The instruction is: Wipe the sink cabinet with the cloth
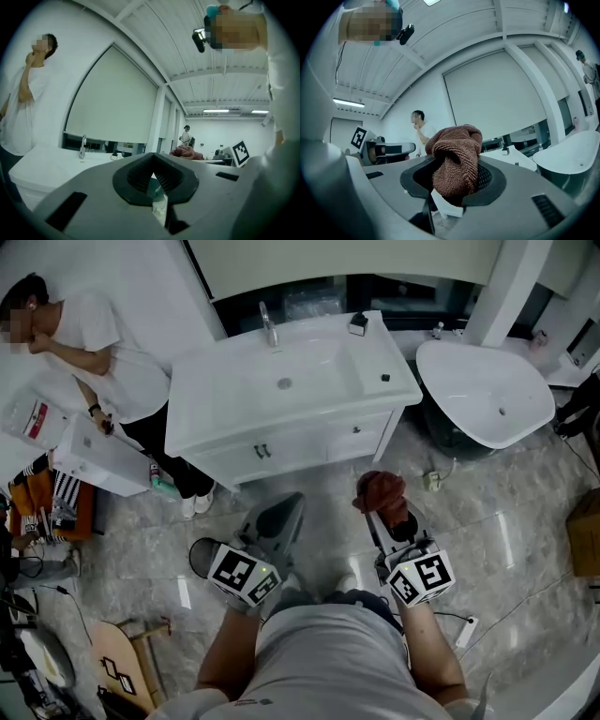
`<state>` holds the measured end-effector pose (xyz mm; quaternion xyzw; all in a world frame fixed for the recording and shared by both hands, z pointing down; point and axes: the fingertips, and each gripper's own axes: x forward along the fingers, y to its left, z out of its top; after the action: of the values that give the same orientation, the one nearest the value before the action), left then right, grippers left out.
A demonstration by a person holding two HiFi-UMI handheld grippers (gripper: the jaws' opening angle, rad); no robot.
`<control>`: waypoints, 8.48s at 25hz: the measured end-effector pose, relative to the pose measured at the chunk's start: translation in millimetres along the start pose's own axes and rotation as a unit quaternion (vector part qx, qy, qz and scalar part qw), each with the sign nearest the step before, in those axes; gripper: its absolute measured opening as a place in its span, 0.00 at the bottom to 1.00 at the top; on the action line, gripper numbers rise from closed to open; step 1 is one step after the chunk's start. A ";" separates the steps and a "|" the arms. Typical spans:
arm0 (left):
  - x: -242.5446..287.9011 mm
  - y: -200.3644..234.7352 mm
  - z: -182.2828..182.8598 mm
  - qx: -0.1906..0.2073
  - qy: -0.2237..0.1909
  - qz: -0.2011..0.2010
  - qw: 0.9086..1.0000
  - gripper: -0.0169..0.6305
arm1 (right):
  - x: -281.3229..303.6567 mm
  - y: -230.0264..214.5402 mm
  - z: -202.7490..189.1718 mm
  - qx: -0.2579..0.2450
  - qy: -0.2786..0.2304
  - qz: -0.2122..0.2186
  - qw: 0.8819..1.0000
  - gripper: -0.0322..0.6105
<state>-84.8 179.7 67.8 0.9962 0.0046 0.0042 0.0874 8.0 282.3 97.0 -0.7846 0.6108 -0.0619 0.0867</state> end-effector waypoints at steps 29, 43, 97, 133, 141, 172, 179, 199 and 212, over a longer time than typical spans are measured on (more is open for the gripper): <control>101.9 113.5 -26.3 -0.022 0.047 -0.002 0.999 0.04 | 127.0 -83.0 -30.3 0.047 0.056 -0.009 0.997 0.29; 133.3 206.5 -38.6 -0.035 0.075 -0.012 0.996 0.04 | 227.5 -96.2 -62.2 0.069 0.097 -0.009 0.993 0.29; 51.0 174.0 -297.8 -0.197 0.033 0.365 0.909 0.04 | 340.1 -246.8 -394.6 0.093 0.292 0.105 0.946 0.29; 36.7 222.8 -407.1 -0.197 0.079 0.295 0.932 0.04 | 358.6 -282.3 -547.9 0.112 0.350 0.050 0.929 0.27; 44.8 225.7 -436.8 -0.198 0.097 0.275 0.936 0.04 | 358.4 -292.4 -601.4 0.112 0.367 0.035 0.923 0.27; 141.5 204.3 -467.3 -0.163 0.169 0.131 0.963 0.04 | 293.8 -465.9 -581.1 0.074 0.363 -0.028 0.929 0.26; 159.8 198.0 -464.7 -0.143 0.178 0.094 0.969 0.04 | 269.4 -522.4 -557.0 0.066 0.352 -0.085 0.930 0.26; 161.6 171.3 -409.7 -0.163 0.168 0.091 0.968 0.04 | 257.5 -522.4 -459.2 0.041 0.348 -0.114 0.930 0.25; 145.2 139.9 -361.3 -0.190 0.143 0.110 0.965 0.04 | 258.7 -498.9 -380.3 0.026 0.345 -0.116 0.931 0.25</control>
<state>58.3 106.3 449.0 0.9446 -0.0930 0.1569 0.2728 467.3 127.7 572.0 -0.7774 0.5063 -0.3544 -0.1170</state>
